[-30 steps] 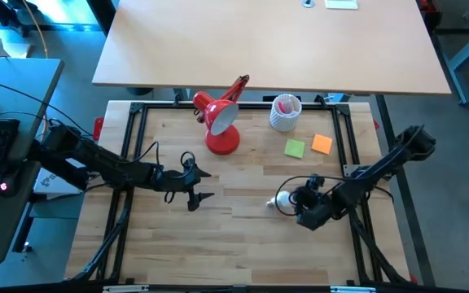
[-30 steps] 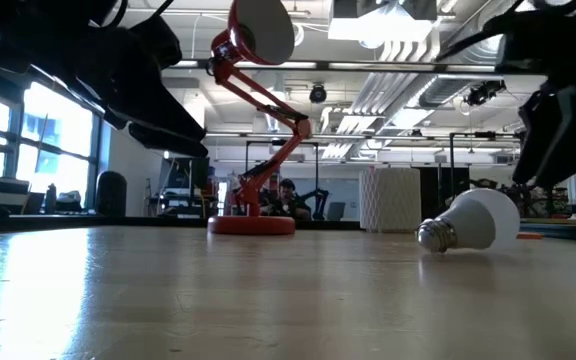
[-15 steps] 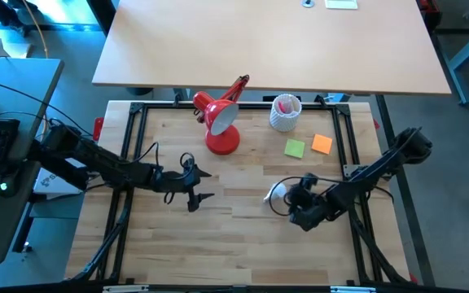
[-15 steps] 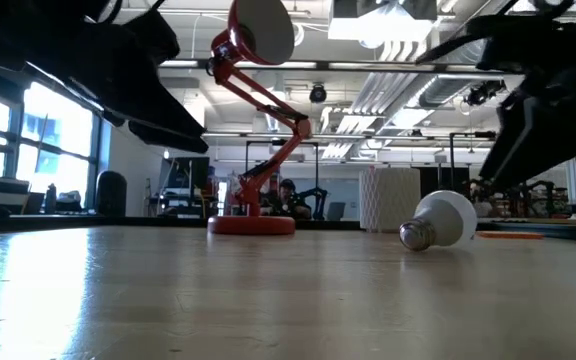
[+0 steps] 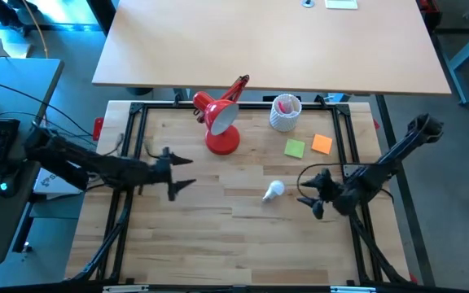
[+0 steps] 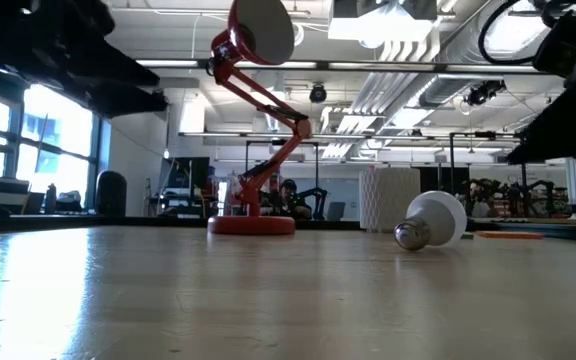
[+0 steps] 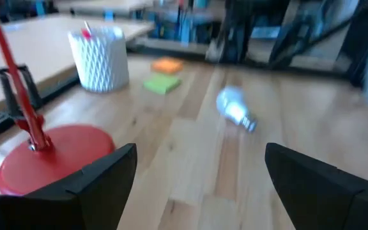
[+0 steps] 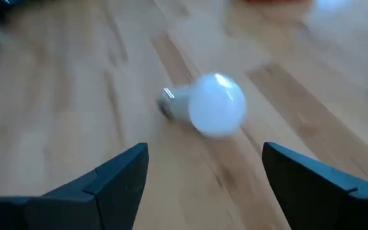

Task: Screw lightbulb
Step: Return to Home Position

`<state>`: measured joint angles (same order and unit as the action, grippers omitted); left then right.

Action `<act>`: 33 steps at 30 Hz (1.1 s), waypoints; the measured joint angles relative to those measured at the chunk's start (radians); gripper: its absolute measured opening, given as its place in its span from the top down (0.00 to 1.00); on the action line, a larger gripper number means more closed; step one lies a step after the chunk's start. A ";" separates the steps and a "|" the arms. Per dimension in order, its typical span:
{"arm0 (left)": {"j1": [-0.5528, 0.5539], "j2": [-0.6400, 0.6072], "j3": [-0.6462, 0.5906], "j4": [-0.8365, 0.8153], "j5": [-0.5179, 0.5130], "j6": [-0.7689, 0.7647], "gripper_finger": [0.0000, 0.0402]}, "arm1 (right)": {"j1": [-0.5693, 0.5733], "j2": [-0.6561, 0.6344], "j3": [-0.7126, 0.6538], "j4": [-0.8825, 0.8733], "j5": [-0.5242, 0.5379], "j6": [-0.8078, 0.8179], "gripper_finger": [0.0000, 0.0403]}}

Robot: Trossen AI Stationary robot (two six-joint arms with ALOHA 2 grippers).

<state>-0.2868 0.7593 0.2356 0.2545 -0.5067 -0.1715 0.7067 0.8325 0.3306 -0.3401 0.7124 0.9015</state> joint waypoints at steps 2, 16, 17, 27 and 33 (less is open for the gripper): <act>0.010 -0.130 -0.056 0.015 0.014 0.000 0.16 | -0.030 -0.075 -0.067 0.134 0.001 -0.100 0.25; 0.098 -0.753 -0.071 -0.456 -0.012 0.040 0.16 | -0.565 -0.526 -0.255 0.417 -0.590 -0.535 0.66; 0.098 -0.744 -0.067 -0.483 -0.012 0.023 0.16 | -0.594 -0.537 -0.256 0.412 -0.637 -0.536 0.69; 0.101 -0.756 -0.061 -0.529 -0.034 0.060 0.16 | -0.760 -0.638 -0.257 0.260 -0.808 -0.573 0.78; 0.104 -0.756 -0.074 -0.558 0.051 0.049 0.16 | -0.788 -0.691 -0.302 0.323 -0.845 -0.611 0.78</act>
<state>-0.1833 0.0032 0.1612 -0.3031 -0.4559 -0.1224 -0.0811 0.1417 0.0284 -0.0171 -0.1331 0.2905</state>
